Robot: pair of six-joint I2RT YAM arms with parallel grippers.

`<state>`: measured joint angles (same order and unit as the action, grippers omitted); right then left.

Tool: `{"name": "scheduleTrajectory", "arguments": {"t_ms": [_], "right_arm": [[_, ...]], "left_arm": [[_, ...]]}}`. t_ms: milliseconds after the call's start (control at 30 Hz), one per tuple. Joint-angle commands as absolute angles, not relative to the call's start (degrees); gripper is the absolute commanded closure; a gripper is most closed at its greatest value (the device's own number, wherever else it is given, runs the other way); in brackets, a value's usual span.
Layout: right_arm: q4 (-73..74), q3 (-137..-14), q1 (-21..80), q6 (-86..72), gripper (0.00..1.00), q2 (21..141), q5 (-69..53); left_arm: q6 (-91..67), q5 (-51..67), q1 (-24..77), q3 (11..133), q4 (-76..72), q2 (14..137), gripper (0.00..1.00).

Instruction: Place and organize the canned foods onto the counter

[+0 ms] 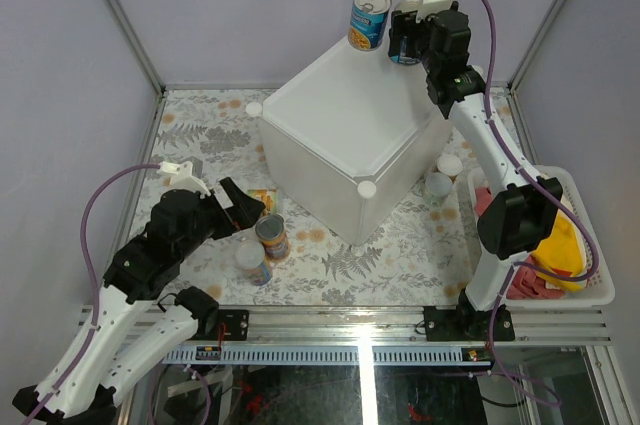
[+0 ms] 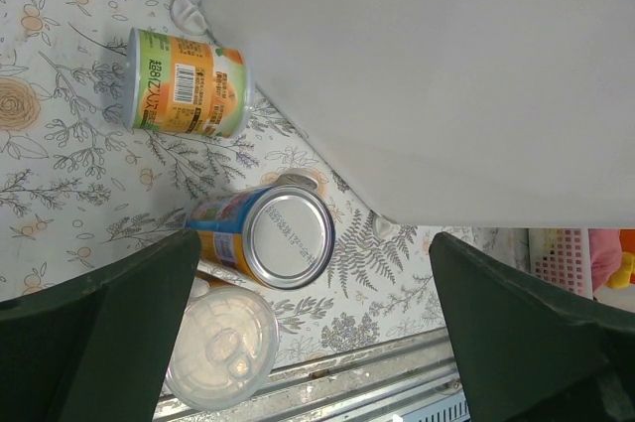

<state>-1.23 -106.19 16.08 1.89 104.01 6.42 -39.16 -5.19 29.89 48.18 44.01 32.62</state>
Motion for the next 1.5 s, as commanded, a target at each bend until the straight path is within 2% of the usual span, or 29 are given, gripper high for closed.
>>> {"name": "scheduleTrajectory", "arguments": {"t_ms": [0,300,367,600,667,800,1067,1467], "right_arm": [[-13.2,-108.1,15.8,3.5,0.91,102.1,7.2],[-11.5,-108.2,15.5,4.1,0.82,102.8,7.7],[-11.2,-108.0,15.5,3.8,0.76,102.8,7.5],[-10.8,-106.4,15.5,2.9,0.34,102.0,7.3],[-10.5,-106.1,15.5,2.6,0.25,101.8,7.4],[-10.2,-105.7,15.5,2.1,0.14,101.3,7.4],[-9.4,-105.5,15.5,1.6,0.0,100.5,6.9],[-8.9,-104.4,15.5,1.6,0.01,98.2,7.4]], "left_arm": [[-39.5,-5.1,29.6,49.3,44.1,31.8,0.0],[-39.7,-4.8,29.7,49.5,44.5,31.4,0.0],[-39.7,-4.9,29.6,49.6,44.6,31.2,0.0],[-40.2,-4.8,29.6,49.2,45.0,30.5,0.0],[-40.3,-4.7,29.7,49.1,44.9,30.4,0.0],[-40.3,-4.4,29.6,49.0,44.8,30.4,0.0],[-40.5,-4.1,29.7,48.8,44.8,29.8,0.0],[-40.4,-3.5,29.7,48.3,44.5,29.6,0.0]]}}
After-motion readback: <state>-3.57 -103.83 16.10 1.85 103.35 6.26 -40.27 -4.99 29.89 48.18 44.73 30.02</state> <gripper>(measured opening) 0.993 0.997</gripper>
